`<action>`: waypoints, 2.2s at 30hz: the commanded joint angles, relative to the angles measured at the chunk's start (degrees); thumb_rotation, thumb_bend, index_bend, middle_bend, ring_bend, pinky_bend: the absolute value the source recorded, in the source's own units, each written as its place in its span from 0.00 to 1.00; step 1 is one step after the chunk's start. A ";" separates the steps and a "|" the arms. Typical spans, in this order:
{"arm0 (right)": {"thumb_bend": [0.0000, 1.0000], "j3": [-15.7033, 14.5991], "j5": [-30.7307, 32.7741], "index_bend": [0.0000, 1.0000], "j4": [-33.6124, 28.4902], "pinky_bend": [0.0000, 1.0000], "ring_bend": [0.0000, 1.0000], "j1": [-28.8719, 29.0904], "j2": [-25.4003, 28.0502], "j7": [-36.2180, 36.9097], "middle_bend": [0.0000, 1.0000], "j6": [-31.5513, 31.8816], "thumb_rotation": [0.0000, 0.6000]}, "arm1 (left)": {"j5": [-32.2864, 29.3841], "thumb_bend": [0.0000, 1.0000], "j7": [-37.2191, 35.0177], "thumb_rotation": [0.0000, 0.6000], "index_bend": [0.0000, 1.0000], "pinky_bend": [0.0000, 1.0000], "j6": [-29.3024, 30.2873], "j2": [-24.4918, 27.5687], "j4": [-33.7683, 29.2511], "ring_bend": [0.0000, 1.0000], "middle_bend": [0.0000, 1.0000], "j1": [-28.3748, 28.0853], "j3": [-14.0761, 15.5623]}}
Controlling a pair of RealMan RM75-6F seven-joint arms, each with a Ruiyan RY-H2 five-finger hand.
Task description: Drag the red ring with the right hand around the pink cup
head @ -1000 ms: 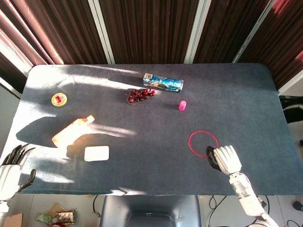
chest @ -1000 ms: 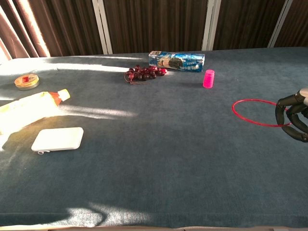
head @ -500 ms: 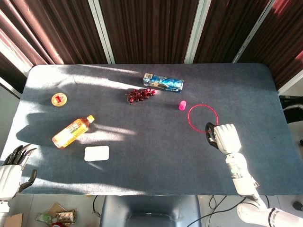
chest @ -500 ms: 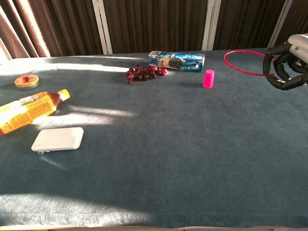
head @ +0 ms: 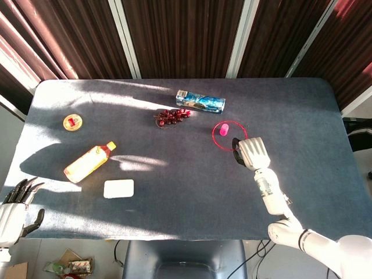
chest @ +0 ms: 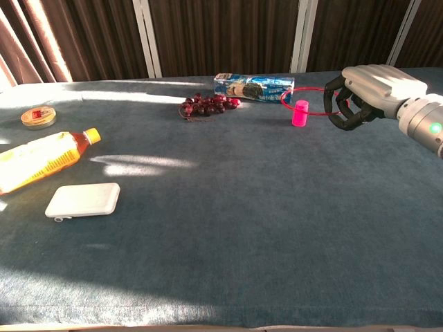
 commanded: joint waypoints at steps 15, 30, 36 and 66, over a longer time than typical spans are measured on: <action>0.56 -0.52 1.84 0.81 22.21 1.00 1.00 6.32 -11.25 10.03 0.87 -5.11 1.00 | 0.14 0.47 -1.17 1.00 0.17 0.19 0.16 0.21 0.37 0.00 0.08 0.06 -0.01; 0.18 -0.68 3.89 0.38 24.08 1.00 1.00 6.24 -11.85 9.69 0.87 -7.89 1.00 | 0.16 0.47 -1.33 1.00 0.18 0.19 0.30 0.23 0.42 0.00 0.08 0.16 -0.01; 0.06 -0.76 3.55 0.16 17.26 1.00 1.00 4.46 -8.56 9.07 0.87 -4.31 1.00 | 0.29 0.47 -1.17 1.00 0.18 0.19 0.20 0.20 0.43 0.00 0.08 0.12 0.07; 0.00 -20.04 -10.83 0.00 -31.03 0.25 0.13 -24.33 25.89 -1.81 0.15 26.45 1.00 | -1.53 0.47 1.59 1.00 0.18 0.19 -1.49 -0.46 -0.17 0.00 0.08 -0.56 -0.47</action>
